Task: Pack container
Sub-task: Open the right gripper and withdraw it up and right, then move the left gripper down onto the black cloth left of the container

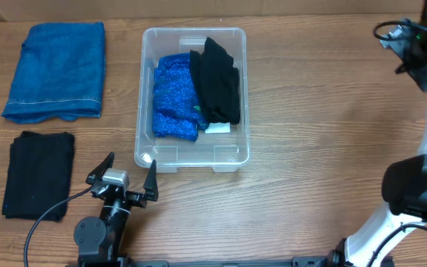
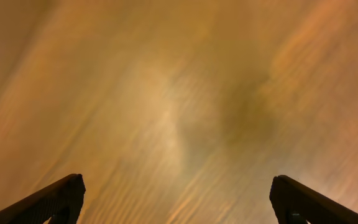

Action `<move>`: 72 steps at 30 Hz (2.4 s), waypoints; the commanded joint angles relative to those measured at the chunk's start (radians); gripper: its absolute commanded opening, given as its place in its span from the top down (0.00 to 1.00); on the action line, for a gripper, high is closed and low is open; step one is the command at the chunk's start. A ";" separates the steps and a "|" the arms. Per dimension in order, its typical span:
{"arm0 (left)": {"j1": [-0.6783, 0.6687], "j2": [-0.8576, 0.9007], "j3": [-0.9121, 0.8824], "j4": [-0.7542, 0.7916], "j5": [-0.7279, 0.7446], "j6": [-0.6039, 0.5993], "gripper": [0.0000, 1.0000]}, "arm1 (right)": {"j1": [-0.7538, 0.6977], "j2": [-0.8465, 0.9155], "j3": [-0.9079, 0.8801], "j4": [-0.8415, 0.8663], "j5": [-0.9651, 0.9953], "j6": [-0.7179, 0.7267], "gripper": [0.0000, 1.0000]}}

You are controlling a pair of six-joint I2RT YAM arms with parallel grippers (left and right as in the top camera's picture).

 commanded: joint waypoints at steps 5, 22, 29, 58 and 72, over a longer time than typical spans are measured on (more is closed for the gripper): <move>0.005 -0.010 -0.003 0.002 0.001 0.019 0.00 | -0.055 0.008 -0.133 0.039 0.007 0.136 0.00; 0.005 -0.010 0.006 0.218 0.007 0.053 0.00 | -0.055 0.008 -0.142 0.066 0.007 0.135 0.00; 0.006 0.059 0.152 0.062 -0.029 0.112 0.00 | -0.055 0.008 -0.142 0.066 0.007 0.135 0.00; 0.281 1.383 0.990 -0.486 -0.199 0.284 0.00 | -0.055 0.008 -0.142 0.066 0.007 0.135 0.00; 0.368 1.543 0.990 -0.502 -0.470 0.185 0.00 | -0.055 0.008 -0.142 0.066 0.007 0.135 0.00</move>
